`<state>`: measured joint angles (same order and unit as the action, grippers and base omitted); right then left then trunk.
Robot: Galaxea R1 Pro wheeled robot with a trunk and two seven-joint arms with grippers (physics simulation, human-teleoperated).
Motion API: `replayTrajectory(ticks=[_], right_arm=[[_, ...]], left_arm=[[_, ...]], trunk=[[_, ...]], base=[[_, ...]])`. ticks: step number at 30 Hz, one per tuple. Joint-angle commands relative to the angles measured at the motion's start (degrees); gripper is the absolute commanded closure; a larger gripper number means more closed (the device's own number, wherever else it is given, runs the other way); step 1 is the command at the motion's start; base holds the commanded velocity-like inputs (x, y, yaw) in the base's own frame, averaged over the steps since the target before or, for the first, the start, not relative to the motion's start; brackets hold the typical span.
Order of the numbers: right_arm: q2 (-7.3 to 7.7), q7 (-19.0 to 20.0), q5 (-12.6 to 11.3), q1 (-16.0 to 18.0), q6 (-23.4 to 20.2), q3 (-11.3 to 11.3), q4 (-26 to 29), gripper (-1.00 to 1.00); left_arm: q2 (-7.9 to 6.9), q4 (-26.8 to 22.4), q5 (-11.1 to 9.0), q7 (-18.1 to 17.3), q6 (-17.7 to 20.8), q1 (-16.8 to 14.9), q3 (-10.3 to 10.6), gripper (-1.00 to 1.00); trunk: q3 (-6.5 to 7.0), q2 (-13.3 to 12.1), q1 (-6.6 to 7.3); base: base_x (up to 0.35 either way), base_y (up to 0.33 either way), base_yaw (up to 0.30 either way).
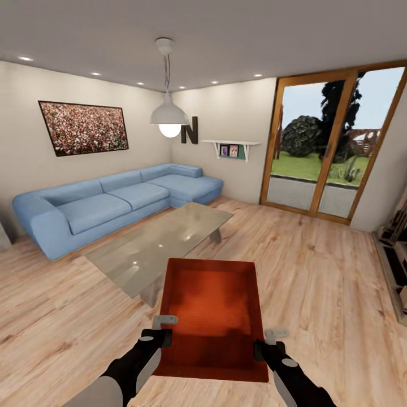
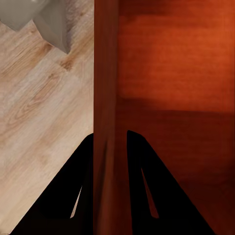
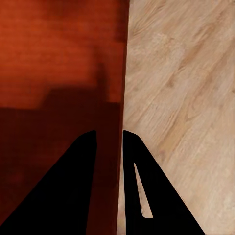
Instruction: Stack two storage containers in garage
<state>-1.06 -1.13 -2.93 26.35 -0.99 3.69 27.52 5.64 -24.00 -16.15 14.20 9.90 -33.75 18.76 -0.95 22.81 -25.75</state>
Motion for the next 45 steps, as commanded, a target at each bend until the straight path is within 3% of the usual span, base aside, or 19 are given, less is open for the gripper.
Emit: replayTrajectory(ticks=[1, 26, 45], right_arm=[[0.00, -0.19, -0.25, 0.01, -2.18, 0.00, -0.13, 1.00], [0.00, -0.19, -0.32, 0.01, -2.18, 0.09, -0.12, 1.00], [0.00, -0.19, -0.32, 0.01, -2.18, 0.09, -0.12, 1.00]], left_arm=[[2.97, -0.35, -0.29, -2.81, 0.21, -0.06, 1.11, 1.00], [2.97, -0.30, -0.34, -3.11, 0.49, -0.04, 1.12, 1.00], [2.88, -0.28, -0.37, -3.16, 0.33, -0.07, 1.02, 1.00]], trunk=[[-0.07, 0.11, -0.03], [0.54, 0.11, -0.03], [0.57, 0.11, -0.03]], base=[[0.000, 0.111, 0.293], [0.002, 0.275, 0.293], [0.121, 0.325, 0.293]])
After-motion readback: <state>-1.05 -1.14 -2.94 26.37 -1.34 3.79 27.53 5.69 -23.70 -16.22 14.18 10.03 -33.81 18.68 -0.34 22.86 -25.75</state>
